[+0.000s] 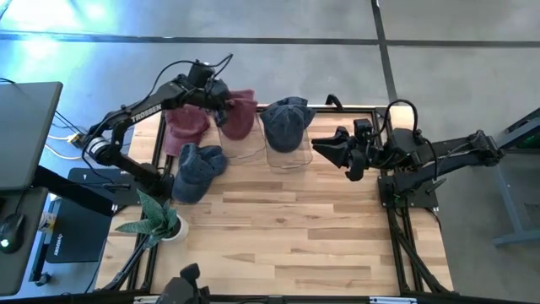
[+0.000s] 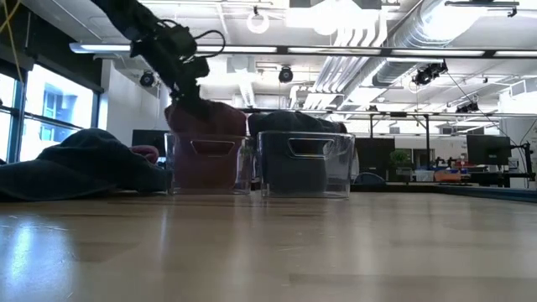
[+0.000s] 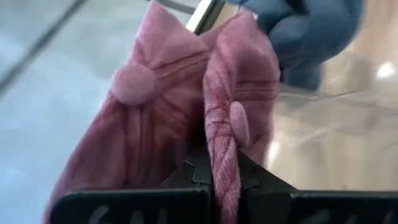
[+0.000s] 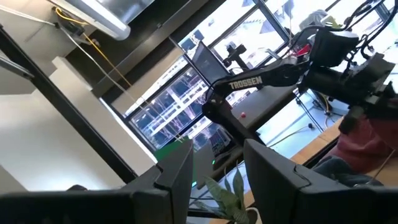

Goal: Pick & Place hat
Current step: Put the bottom red cap into the left bin

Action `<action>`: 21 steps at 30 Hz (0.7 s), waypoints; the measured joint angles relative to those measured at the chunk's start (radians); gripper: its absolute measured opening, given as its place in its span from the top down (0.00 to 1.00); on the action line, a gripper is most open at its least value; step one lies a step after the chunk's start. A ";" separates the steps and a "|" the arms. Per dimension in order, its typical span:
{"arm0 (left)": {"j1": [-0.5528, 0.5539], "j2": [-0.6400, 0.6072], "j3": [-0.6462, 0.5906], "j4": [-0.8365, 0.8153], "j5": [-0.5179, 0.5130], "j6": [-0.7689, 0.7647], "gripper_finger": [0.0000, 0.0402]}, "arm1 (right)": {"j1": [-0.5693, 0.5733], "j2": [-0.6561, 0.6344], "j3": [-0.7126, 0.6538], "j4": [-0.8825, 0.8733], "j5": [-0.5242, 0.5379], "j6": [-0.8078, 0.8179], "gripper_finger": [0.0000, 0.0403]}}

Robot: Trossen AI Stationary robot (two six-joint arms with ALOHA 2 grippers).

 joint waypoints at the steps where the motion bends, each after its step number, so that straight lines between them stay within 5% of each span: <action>1: 0.010 -0.009 0.000 -0.012 0.032 -0.021 1.00 | -0.001 0.000 0.000 0.000 0.000 -0.002 0.66; 21: 0.011 -0.020 0.002 0.036 0.049 -0.040 0.93 | -0.031 0.000 0.000 -0.010 -0.006 -0.056 0.66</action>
